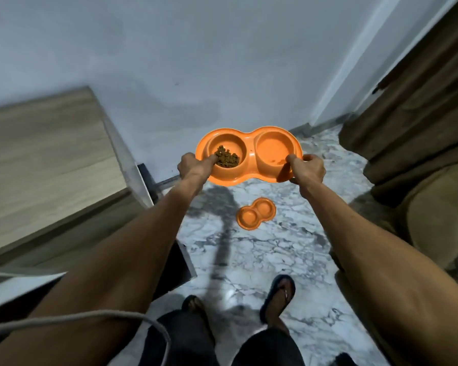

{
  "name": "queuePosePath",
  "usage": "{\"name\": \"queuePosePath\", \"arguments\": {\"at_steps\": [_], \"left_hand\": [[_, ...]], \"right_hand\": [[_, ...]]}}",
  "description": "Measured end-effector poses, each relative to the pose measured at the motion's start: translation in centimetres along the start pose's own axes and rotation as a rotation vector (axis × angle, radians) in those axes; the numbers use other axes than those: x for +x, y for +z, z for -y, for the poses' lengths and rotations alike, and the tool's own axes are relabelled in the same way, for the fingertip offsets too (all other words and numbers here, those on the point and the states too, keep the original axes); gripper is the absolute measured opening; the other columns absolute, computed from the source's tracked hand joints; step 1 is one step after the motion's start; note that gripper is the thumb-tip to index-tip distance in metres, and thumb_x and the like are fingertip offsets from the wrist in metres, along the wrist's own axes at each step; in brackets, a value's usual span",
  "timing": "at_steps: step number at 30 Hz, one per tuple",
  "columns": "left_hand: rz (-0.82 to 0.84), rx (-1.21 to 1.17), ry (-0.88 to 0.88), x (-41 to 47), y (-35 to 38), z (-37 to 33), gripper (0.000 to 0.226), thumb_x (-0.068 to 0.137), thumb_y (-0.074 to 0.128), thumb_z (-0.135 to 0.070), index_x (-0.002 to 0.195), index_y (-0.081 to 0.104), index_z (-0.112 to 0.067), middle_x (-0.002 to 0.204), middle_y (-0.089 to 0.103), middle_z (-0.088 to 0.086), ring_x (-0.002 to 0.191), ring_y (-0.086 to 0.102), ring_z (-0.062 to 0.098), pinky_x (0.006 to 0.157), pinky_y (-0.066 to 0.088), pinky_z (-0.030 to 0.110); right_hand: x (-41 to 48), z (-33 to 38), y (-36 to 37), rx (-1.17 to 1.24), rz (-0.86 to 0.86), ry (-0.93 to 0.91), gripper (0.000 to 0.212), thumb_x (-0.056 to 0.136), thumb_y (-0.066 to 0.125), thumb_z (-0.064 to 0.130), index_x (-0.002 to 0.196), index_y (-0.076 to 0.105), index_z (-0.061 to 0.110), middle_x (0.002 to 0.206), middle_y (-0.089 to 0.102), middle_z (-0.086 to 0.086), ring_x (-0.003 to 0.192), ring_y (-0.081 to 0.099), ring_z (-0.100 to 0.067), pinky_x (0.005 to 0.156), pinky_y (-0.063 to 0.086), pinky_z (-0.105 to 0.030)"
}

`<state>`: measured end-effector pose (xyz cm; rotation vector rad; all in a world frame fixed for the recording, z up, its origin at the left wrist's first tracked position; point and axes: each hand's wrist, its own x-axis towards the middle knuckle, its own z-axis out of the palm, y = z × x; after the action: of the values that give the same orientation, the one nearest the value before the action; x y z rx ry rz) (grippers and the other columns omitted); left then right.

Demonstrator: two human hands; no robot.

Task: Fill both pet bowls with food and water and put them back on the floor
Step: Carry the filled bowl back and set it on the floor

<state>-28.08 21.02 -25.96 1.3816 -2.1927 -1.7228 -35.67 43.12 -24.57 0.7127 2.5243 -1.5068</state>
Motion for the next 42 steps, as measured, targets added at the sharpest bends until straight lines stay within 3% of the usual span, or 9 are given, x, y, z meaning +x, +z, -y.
{"name": "queuePosePath", "arguments": {"at_steps": [6,9,16,22,24,26,28,36,42], "left_hand": [[-0.101,-0.029,-0.089,7.1,5.1,6.9,0.049,0.066,0.075,-0.043,0.096,0.072,-0.004,0.090,0.071,0.010,0.083,0.067,0.026,0.070,0.055,0.036],[-0.161,-0.045,-0.172,13.1,9.3,14.4,0.061,0.052,0.071,-0.053,0.092,0.073,-0.007,0.093,0.073,0.017,0.090,0.070,0.035,0.080,0.059,0.051],[-0.291,0.018,-0.297,21.7,17.1,26.9,0.029,0.074,0.074,-0.036,0.091,0.073,-0.012,0.093,0.073,0.012,0.090,0.070,0.028,0.084,0.058,0.042],[-0.306,0.027,-0.424,30.6,22.1,42.7,0.069,0.052,0.071,-0.056,0.105,0.073,-0.012,0.101,0.073,0.015,0.095,0.071,0.031,0.084,0.060,0.047],[-0.320,0.009,-0.464,32.8,23.4,46.9,0.061,0.051,0.074,-0.054,0.096,0.073,-0.012,0.096,0.074,0.016,0.090,0.072,0.030,0.082,0.060,0.047],[-0.329,0.011,-0.487,34.2,24.7,49.6,0.032,0.063,0.079,-0.043,0.075,0.067,-0.016,0.089,0.073,0.015,0.085,0.073,0.029,0.079,0.061,0.047],[-0.358,0.022,-0.503,35.7,25.8,52.8,0.030,0.073,0.080,-0.033,0.064,0.056,-0.018,0.088,0.070,0.014,0.083,0.072,0.031,0.076,0.061,0.047],[-0.349,-0.007,-0.570,38.5,27.7,61.3,0.029,0.070,0.079,-0.032,0.083,0.063,-0.012,0.097,0.072,0.016,0.081,0.069,0.028,0.069,0.057,0.036],[-0.338,0.012,-0.560,38.5,28.2,62.9,0.016,0.077,0.075,-0.027,0.082,0.070,-0.013,0.086,0.071,0.012,0.076,0.066,0.023,0.065,0.051,0.034]], "right_hand": [[8.2,-6.1,7.8,-0.057,0.159,0.043,0.065,0.070,0.073,0.041,0.126,0.058,0.013,0.114,0.066,-0.015,0.097,0.066,-0.034,0.084,0.058,-0.052],[13.0,-10.6,12.4,-0.124,0.224,0.052,0.063,0.070,0.073,0.041,0.125,0.059,0.012,0.109,0.068,-0.013,0.097,0.066,-0.033,0.087,0.056,-0.045],[22.0,-25.1,24.6,-0.214,0.318,0.083,0.072,0.062,0.069,0.047,0.125,0.059,0.014,0.114,0.067,-0.013,0.106,0.065,-0.033,0.095,0.052,-0.046],[26.2,-38.7,34.1,-0.273,0.364,0.101,0.070,0.070,0.069,0.045,0.129,0.057,0.009,0.125,0.062,-0.016,0.116,0.059,-0.033,0.099,0.048,-0.042],[27.4,-43.1,37.0,-0.304,0.373,0.100,0.067,0.071,0.069,0.044,0.127,0.058,0.008,0.122,0.062,-0.015,0.113,0.060,-0.034,0.096,0.050,-0.043],[28.2,-46.7,39.5,-0.335,0.369,0.097,0.064,0.071,0.070,0.044,0.123,0.060,0.007,0.119,0.064,-0.014,0.108,0.062,-0.034,0.093,0.053,-0.044],[29.0,-49.7,41.6,-0.369,0.359,0.065,0.053,0.075,0.072,0.037,0.115,0.063,0.004,0.111,0.067,-0.016,0.103,0.063,-0.035,0.090,0.053,-0.045],[29.6,-56.0,45.8,-0.440,0.412,0.034,0.043,0.076,0.072,0.032,0.108,0.066,0.004,0.093,0.068,-0.013,0.090,0.067,-0.031,0.078,0.055,-0.042],[29.2,-58.2,46.7,-0.476,0.432,0.071,0.051,0.068,0.066,0.039,0.106,0.065,0.005,0.104,0.069,-0.017,0.099,0.065,-0.035,0.084,0.055,-0.049]]}}
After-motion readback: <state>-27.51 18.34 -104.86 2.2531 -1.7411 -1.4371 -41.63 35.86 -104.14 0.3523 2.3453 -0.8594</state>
